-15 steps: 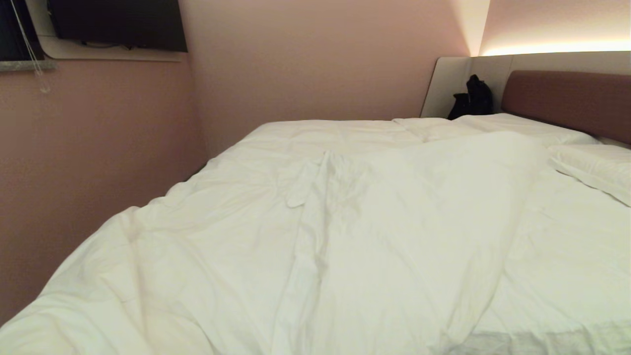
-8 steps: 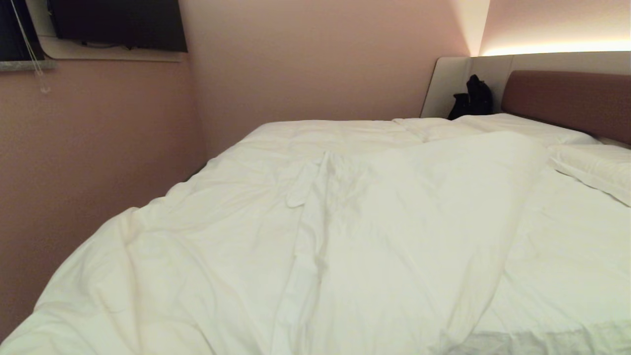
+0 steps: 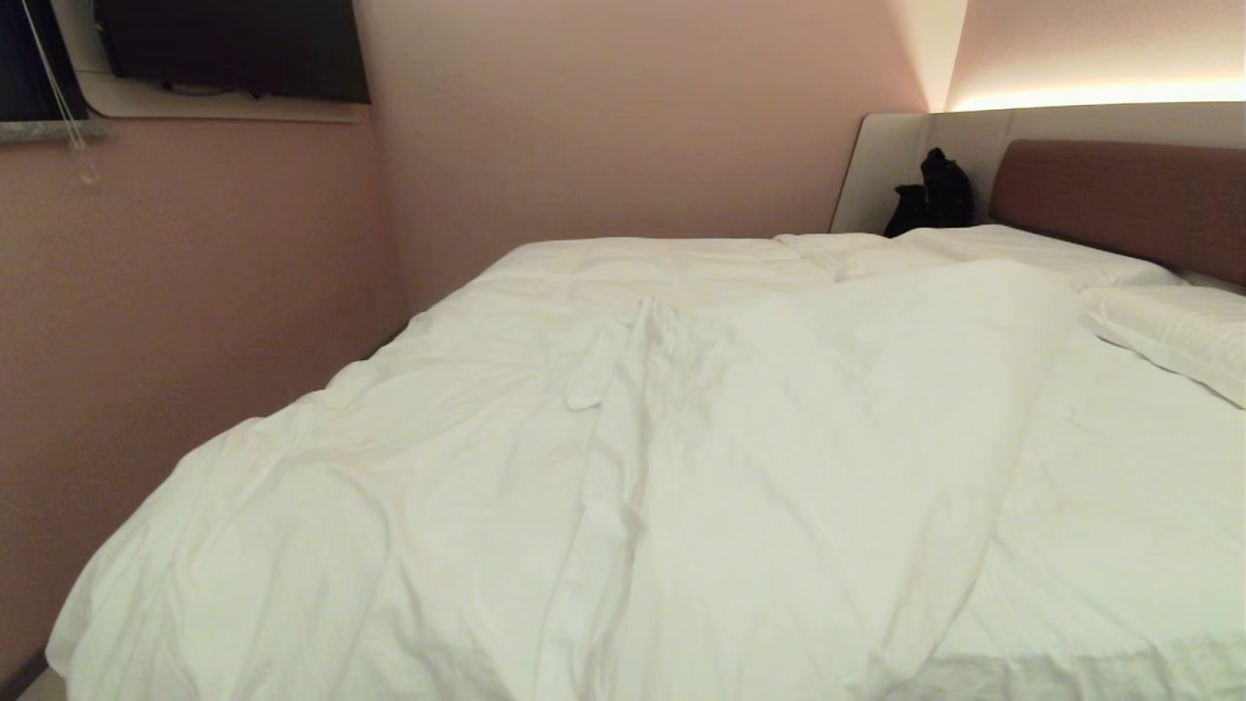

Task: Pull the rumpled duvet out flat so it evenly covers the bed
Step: Flatten the corners of the folded blanket

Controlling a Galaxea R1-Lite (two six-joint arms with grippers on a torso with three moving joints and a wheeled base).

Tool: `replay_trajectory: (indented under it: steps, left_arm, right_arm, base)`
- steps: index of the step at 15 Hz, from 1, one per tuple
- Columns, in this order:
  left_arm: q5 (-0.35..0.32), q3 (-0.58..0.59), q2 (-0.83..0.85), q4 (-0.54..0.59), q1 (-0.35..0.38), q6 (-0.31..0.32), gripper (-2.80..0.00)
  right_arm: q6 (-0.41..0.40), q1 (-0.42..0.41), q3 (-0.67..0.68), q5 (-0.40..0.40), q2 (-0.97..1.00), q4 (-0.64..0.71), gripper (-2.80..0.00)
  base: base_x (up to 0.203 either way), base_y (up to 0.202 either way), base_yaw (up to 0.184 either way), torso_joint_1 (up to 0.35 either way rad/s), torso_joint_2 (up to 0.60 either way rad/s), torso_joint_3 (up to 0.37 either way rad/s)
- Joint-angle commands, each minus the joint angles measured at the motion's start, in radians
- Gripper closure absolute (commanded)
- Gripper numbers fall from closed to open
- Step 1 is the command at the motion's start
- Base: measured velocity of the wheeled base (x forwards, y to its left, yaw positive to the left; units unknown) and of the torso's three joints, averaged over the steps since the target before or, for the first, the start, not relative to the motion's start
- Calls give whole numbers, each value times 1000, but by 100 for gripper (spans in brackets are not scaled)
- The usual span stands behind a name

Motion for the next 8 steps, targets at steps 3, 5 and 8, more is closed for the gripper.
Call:
replay_trajectory:
  steps: [3, 5, 8]
  left_arm:
    - [-74, -96, 88, -27, 1, -3, -280]
    - [-100, -120, 116, -52, 1, -4, -280]
    - [-148, -174, 293, -122, 0, -12, 0]
  right_arm:
    - [-1, 0, 0, 0, 0, 0, 0]
    - [-1, 0, 0, 0, 0, 0, 0]
    - [-1, 0, 0, 0, 0, 0, 0]
  base:
    - [0, 0, 0, 0, 0, 0]
    - [0, 0, 0, 0, 0, 0]
    - [0, 0, 0, 0, 0, 0]
